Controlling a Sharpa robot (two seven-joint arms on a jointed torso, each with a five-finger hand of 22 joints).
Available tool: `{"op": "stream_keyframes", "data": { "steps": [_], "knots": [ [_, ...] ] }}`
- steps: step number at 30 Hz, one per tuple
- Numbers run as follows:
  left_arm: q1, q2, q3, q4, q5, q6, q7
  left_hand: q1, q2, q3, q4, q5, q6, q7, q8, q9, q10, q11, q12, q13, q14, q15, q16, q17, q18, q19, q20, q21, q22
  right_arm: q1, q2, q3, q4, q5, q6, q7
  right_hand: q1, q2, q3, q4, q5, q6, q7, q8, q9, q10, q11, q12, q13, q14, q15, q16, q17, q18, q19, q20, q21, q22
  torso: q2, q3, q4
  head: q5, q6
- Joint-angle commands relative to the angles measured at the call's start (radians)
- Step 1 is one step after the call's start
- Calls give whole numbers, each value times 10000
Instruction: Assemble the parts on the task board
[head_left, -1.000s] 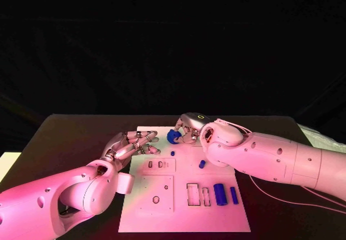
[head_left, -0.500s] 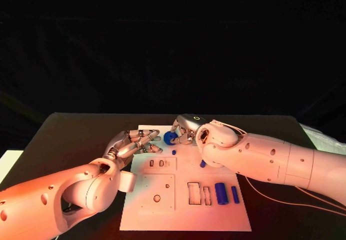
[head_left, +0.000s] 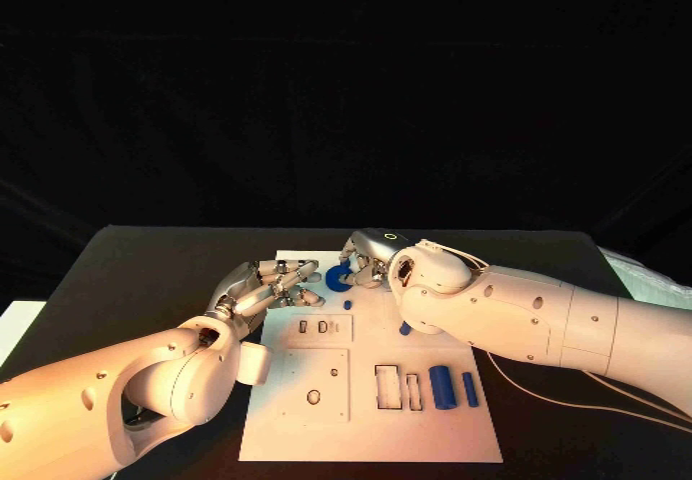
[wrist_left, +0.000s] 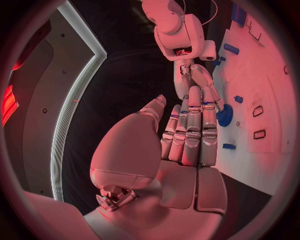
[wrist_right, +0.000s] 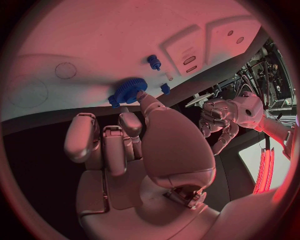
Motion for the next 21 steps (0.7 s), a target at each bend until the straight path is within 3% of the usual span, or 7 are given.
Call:
{"op": "stream_keyframes", "data": {
  "steps": [1, 11, 17, 21],
  "knots": [
    [7, 13, 7, 17, 0, 228, 48, 92, -10, 64, -11, -10, -31, 46, -47, -3, -20, 41, -34, 12, -54, 7, -36, 9, 78, 4, 59, -55, -9, -6, 60, -9, -46, -106, 239, 37, -59, -119, -17, -36, -34, -189, 15, -43, -28, -126, 18, -188, -152, 710, 97, -65, 1004, -100, -19, 116, -1, -27, 1, 3, -4, -1, -8],
    [7, -1, 7, 16, 0, 227, 47, 92, -10, 64, -11, -10, -31, 46, -47, -3, -20, 41, -34, 12, -54, 7, -36, 9, 78, 4, 59, -55, -9, -12, -140, -19, 137, -81, 29, 154, -136, -192, -76, -8, 64, -217, 20, 6, -18, -117, 30, -196, -145, 705, 118, -77, 990, -96, -31, 144, -1, -28, -1, 15, -1, 5, -31],
    [6, -23, 7, 4, 0, 228, 49, 92, -10, 64, -11, -10, -31, 46, -47, -3, -20, 41, -34, 12, -54, 7, -36, 9, 78, 4, 59, -55, -9, -24, -938, 27, 896, 122, -421, 406, -153, -192, -81, 2, 231, -107, -3, 53, 9, -4, 12, -31, 6, 707, 107, -75, 997, -97, -23, 145, 16, -2, -10, 23, -25, 25, -17],
    [6, -56, 6, 6, 0, 240, 55, 92, -10, 64, -11, -10, -31, 46, -47, -3, -20, 41, -34, 12, -54, 7, -36, 9, 78, 4, 59, -55, -9, 23, -1822, 93, 1577, 592, -948, 949, -168, -190, -86, 12, 313, 10, -25, 96, 32, 193, -9, 288, 289, 737, 94, 0, 1120, -128, 52, 137, 111, 176, -18, 26, -52, -13, 6]
  ]
}}
